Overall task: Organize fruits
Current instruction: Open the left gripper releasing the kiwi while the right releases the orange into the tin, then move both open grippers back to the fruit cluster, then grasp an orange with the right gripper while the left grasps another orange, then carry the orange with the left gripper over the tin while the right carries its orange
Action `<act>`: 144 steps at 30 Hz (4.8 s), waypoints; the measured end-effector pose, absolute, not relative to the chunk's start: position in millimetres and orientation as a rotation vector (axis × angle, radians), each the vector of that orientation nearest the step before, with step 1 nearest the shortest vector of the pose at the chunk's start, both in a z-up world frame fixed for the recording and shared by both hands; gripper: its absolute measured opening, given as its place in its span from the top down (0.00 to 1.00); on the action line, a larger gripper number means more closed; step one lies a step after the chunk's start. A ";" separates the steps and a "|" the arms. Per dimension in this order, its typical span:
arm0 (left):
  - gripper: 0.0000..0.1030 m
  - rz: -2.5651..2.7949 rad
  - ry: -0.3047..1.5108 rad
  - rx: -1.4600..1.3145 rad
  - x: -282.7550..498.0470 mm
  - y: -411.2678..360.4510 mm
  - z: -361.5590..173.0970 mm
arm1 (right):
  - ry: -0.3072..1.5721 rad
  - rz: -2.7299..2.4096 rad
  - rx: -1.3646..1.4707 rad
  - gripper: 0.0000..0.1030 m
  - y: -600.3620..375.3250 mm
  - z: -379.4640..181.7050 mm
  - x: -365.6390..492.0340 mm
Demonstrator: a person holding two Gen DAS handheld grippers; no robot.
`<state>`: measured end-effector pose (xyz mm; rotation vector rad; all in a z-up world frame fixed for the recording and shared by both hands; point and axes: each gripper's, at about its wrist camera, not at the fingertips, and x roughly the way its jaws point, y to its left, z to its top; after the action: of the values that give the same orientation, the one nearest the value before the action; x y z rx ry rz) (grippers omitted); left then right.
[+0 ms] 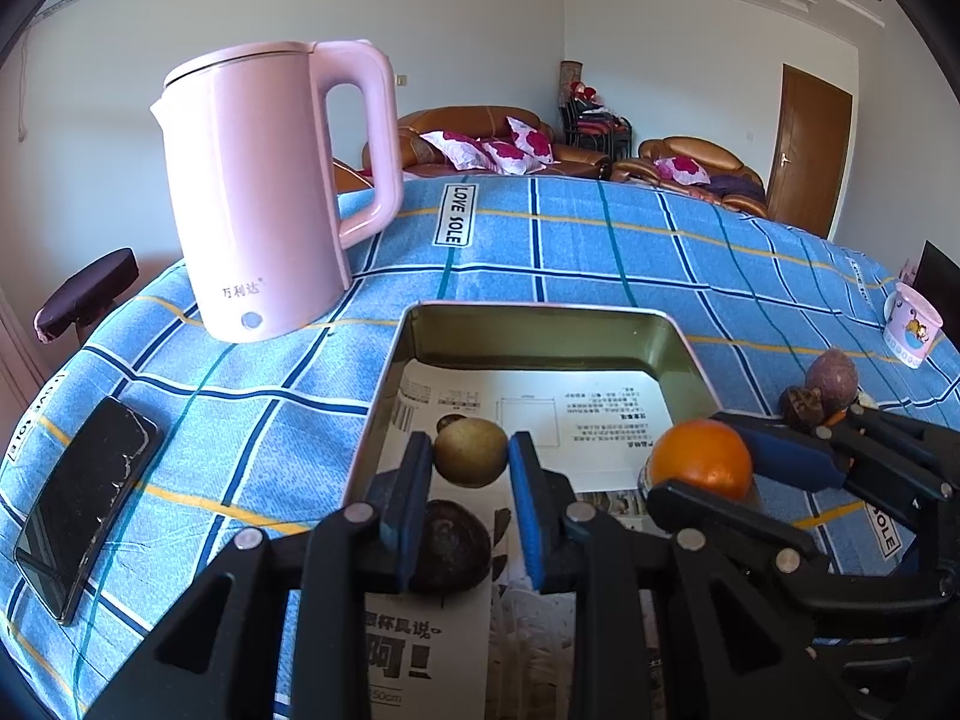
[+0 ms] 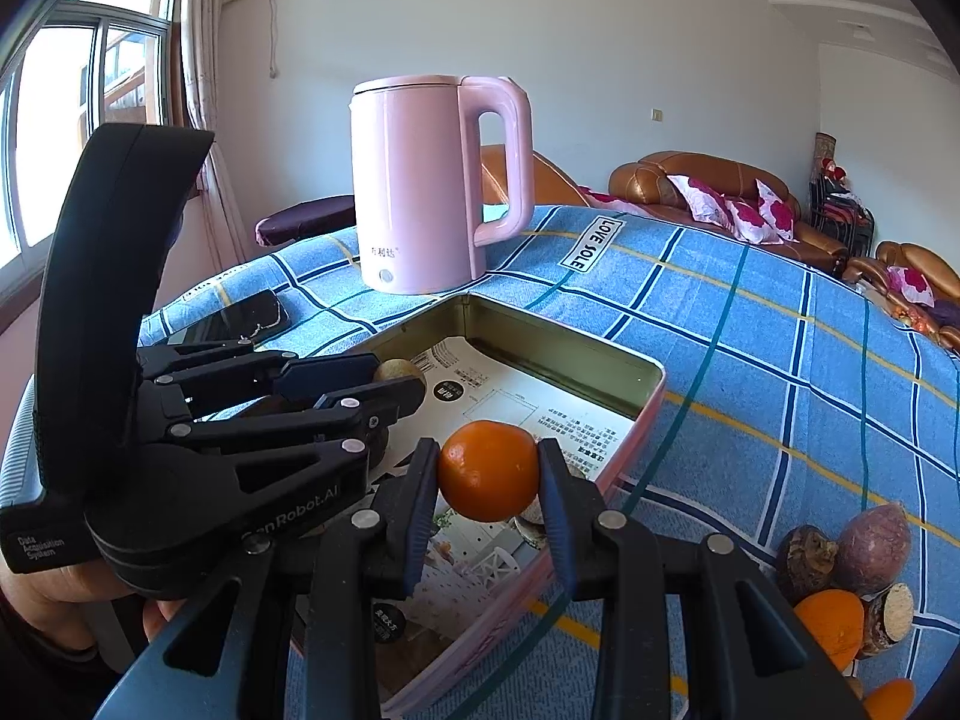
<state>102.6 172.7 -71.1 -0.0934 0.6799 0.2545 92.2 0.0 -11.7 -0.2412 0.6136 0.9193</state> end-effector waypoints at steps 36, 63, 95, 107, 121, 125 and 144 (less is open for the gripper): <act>0.14 0.061 0.547 -0.053 88.1 47.8 -43.5 | 0.560 0.478 -0.150 0.40 -193.6 5.1 104.3; 0.28 -0.107 0.740 -0.035 145.7 -7.3 -76.8 | 0.848 0.541 -0.035 0.58 -214.2 -42.2 138.2; 0.55 -0.150 0.646 -0.078 142.1 -9.1 -66.5 | 0.628 0.524 -0.037 0.58 -222.3 -14.2 110.3; 0.55 -0.124 0.543 -0.063 126.6 -7.9 -56.2 | 0.561 0.523 -0.025 0.58 -224.9 -3.8 103.3; 0.55 -0.088 0.452 -0.040 111.6 -8.8 -47.1 | 0.491 0.516 -0.029 0.58 -226.7 5.6 97.5; 0.55 -0.080 0.436 -0.030 109.0 -10.1 -45.9 | 0.482 0.516 -0.030 0.58 -227.0 6.3 95.9; 0.55 -0.048 0.382 -0.030 98.4 -9.1 -42.9 | 0.427 0.508 -0.025 0.58 -230.5 10.8 86.3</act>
<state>98.4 -9.1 -42.9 -0.0299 0.3815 -0.0481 86.3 -230.5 10.8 -0.0246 0.4267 0.5081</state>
